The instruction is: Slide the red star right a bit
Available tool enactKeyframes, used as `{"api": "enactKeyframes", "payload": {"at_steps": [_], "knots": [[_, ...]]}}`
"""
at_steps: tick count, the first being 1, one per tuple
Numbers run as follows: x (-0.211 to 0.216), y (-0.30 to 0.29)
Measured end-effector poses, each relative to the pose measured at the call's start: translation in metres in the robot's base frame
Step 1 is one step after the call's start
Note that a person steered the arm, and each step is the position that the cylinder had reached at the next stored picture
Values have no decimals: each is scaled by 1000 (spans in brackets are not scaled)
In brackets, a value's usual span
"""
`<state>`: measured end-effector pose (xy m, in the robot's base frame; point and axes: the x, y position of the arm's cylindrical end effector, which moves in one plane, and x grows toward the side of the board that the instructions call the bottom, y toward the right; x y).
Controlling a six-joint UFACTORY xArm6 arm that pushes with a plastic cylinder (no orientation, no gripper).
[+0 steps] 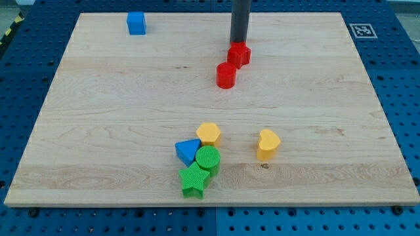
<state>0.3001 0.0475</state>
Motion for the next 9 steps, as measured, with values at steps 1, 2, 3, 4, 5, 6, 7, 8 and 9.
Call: {"api": "enactKeyframes", "payload": {"at_steps": [1,2,3,4,5,6,7,8,9], "knots": [[-6,-46],[22,-73],[27,-57],[32,-20],[32,-20],[32,-20],[38,-20],[39,-20],[39,-20]]}}
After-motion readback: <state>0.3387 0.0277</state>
